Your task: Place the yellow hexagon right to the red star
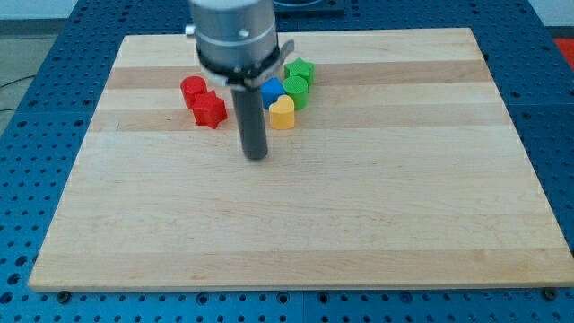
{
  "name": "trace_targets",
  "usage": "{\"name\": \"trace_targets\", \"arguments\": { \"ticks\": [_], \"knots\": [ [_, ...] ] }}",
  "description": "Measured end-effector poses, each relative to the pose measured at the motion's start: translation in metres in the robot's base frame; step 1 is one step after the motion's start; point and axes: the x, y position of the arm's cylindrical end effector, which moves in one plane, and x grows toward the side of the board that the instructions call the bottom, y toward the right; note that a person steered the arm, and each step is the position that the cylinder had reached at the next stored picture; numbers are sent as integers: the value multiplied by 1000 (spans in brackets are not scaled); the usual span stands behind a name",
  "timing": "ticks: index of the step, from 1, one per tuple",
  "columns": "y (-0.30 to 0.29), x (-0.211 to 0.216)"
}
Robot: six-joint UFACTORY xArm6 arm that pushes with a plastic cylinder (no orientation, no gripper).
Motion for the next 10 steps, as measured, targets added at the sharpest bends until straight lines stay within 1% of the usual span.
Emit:
{"name": "trace_targets", "arguments": {
  "ticks": [1,2,3,4,5,6,7,8,10],
  "knots": [
    [-13,-40],
    [-31,-63],
    [-66,-94],
    [-84,-143],
    [-64,-170],
    [-38,-137],
    [-38,-63],
    [-39,-52],
    [-47,-54]
  ]
}}
